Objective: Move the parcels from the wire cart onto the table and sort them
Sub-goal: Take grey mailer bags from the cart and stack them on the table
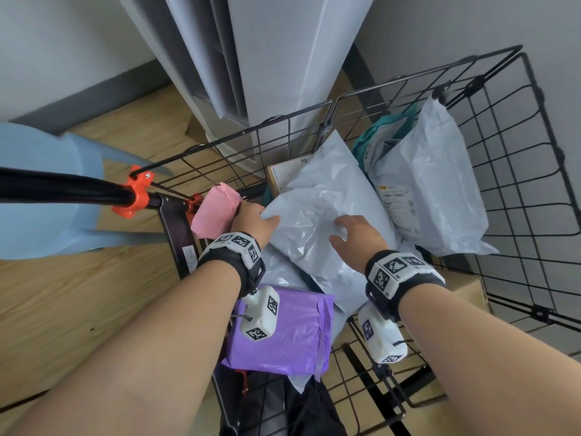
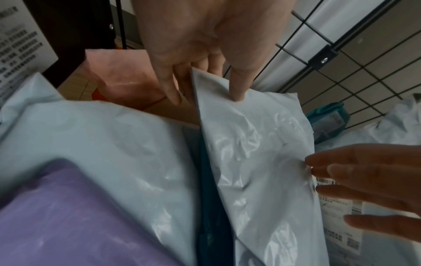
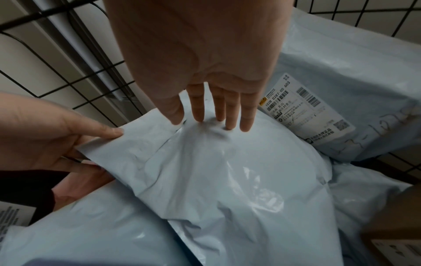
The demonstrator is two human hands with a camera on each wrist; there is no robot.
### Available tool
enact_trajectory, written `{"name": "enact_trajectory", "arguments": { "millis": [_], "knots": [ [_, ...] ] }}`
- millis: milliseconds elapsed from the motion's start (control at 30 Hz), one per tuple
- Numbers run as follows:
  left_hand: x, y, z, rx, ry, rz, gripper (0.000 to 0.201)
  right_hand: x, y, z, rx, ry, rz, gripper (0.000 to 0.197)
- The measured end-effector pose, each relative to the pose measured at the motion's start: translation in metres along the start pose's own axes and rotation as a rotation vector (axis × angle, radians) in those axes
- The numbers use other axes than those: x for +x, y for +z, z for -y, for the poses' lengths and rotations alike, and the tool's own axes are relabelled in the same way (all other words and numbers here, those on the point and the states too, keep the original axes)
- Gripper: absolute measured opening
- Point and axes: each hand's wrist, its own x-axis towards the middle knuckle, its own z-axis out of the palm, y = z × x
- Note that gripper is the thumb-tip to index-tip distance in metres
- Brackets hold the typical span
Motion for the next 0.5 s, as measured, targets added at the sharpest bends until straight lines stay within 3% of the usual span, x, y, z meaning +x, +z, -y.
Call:
{"name": "enact_trajectory", "arguments": {
  "millis": [167, 367, 467, 500],
  "knots": [
    [-0.021, -0.012, -0.019, 0.022, -0.021, 0.090, 0.033, -0.024, -0.011, 0.001, 0.006, -0.013, -0.017, 0.052],
    [-0.078, -0.024, -0.079, -0.035, 0.008, 0.243, 0.018, -0.072, -0.041, -0.007, 0.044, -0.036, -0.038, 0.070],
    [-0.110, -0.026, -0.118, -0.123, 0.098, 0.289, 0.038, -0.102, -0.063, -0.013, 0.040, -0.037, -0.060, 0.078],
    [-0.120, -0.027, -0.131, -0.150, 0.131, 0.286, 0.035, -0.112, -0.070, -0.016, 0.038, -0.034, -0.074, 0.080]
  ]
}}
